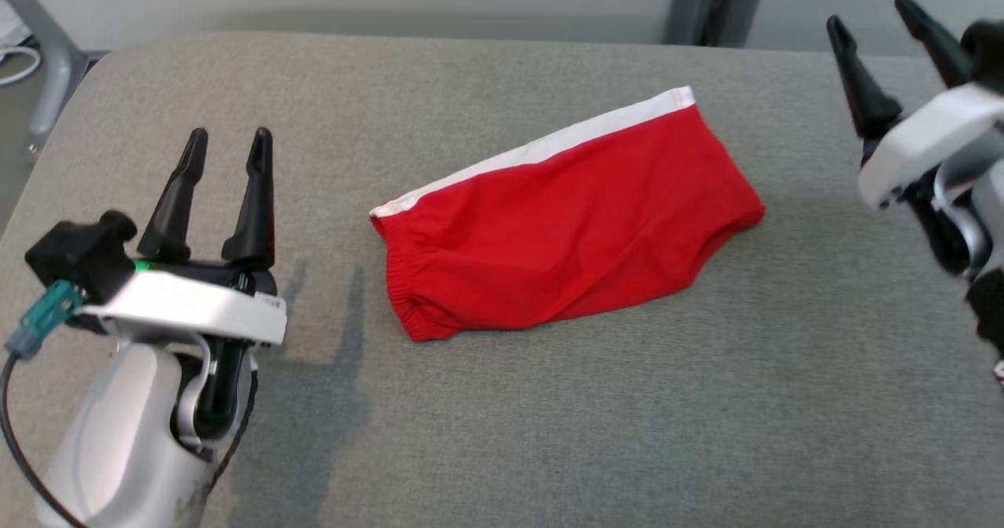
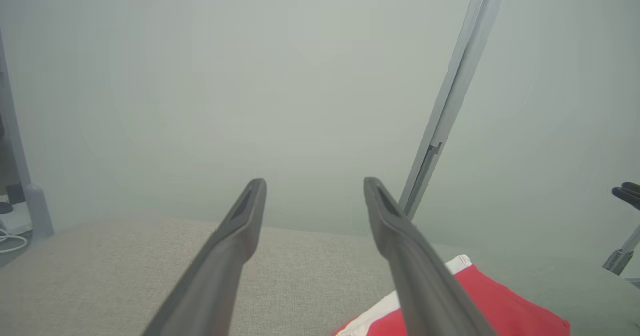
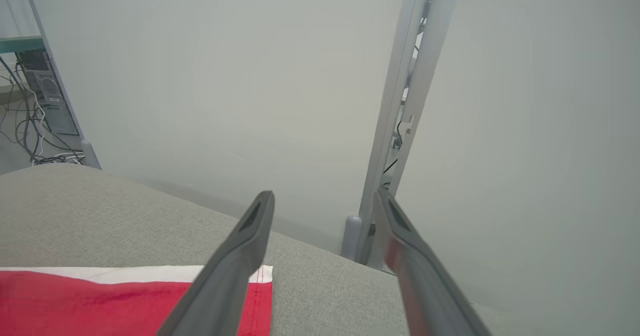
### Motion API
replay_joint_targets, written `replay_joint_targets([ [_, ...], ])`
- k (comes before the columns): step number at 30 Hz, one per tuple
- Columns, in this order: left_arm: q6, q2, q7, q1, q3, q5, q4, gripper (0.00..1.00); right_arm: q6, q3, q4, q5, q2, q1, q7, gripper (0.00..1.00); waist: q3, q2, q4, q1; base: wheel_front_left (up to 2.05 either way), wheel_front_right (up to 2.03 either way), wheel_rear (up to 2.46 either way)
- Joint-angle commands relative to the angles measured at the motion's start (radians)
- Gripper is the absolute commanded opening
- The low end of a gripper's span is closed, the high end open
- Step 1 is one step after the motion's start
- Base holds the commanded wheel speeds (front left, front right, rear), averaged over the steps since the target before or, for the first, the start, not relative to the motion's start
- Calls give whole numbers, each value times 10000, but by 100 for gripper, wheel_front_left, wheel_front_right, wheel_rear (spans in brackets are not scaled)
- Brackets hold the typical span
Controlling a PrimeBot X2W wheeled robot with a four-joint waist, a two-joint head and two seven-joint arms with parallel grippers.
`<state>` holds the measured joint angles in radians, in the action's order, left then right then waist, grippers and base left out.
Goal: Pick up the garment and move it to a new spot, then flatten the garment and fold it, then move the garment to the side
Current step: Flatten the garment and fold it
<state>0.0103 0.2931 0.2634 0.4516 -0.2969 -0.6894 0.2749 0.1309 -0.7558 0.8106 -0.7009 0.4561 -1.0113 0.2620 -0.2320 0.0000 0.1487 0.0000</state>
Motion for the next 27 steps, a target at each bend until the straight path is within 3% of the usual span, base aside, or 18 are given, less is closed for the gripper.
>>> replay_joint_targets([
  [1,-19,-166,-1,-430,391,521,-259,100,-3,598,-399,435,-95,683,30,100,279,0,-297,0,0,0,0],
  [6,217,-1119,1,-1639,1882,2202,-1095,100,-1,3313,-2146,2267,-850,2858,23,100,497,0,-552,0,0,0,0],
  [12,855,-1977,2,-2597,2935,3249,-1184,100,-1,5314,-3481,3908,-2153,4923,18,100,746,0,-709,0,0,0,0],
  [20,1134,-2274,1,-3448,3024,4304,-1033,100,-1,6437,-4003,4615,-3332,6473,21,100,992,0,-869,0,0,0,0],
  [27,1218,-2381,3,-3798,3090,4375,-883,100,-1,6807,-3500,4945,-3737,7142,20,100,1103,0,-879,0,0,0,0],
])
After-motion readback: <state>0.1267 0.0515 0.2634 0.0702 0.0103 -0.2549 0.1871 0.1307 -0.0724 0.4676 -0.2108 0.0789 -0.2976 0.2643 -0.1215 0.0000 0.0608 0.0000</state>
